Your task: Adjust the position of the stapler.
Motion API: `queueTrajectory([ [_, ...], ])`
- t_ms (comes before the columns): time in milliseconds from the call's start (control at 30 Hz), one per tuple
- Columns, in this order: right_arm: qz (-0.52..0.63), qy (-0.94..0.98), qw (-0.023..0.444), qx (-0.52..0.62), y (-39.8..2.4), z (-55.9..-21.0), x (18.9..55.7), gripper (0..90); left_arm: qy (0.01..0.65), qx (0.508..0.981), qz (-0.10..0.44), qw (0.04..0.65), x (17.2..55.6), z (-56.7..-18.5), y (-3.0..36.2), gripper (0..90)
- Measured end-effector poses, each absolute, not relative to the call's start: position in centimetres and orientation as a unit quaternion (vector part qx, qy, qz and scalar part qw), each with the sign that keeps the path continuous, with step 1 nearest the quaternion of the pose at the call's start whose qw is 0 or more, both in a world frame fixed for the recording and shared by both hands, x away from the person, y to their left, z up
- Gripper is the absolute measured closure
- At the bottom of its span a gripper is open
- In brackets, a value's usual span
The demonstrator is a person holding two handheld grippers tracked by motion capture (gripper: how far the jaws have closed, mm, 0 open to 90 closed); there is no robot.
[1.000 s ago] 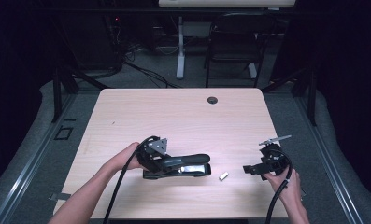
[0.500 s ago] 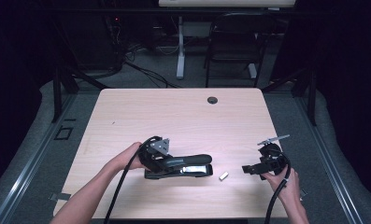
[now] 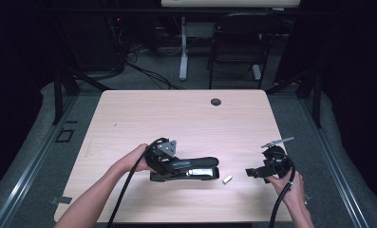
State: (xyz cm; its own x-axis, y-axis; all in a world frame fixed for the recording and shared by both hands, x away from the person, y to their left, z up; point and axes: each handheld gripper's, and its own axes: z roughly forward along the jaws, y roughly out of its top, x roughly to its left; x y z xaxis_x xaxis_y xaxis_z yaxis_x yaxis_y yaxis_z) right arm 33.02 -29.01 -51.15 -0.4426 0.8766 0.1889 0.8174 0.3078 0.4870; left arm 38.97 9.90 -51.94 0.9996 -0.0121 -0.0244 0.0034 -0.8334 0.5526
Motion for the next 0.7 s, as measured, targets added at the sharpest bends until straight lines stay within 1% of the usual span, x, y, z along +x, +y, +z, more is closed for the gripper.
queueTrajectory([
  [433,0.266,0.809,0.060,0.521,-28.87,-51.08,32.94,10.1,0.000,0.957,-0.019,0.291,39.16,-52.00,9.46,51.7],
  [500,0.266,0.808,0.062,0.522,-28.90,-51.09,32.93,10.1,0.002,0.956,-0.010,0.293,39.10,-52.08,9.38,51.7],
  [567,0.266,0.808,0.062,0.523,-28.88,-51.10,32.93,10.1,-0.003,0.957,-0.020,0.291,39.30,-52.02,9.35,51.8],
  [600,0.265,0.809,0.062,0.521,-28.87,-51.09,32.94,10.1,0.000,0.957,-0.011,0.291,39.26,-52.07,9.23,51.8],
  [700,0.265,0.809,0.061,0.522,-28.82,-51.13,32.97,10.2,-0.002,0.956,-0.016,0.293,39.41,-52.08,9.08,51.8],
])
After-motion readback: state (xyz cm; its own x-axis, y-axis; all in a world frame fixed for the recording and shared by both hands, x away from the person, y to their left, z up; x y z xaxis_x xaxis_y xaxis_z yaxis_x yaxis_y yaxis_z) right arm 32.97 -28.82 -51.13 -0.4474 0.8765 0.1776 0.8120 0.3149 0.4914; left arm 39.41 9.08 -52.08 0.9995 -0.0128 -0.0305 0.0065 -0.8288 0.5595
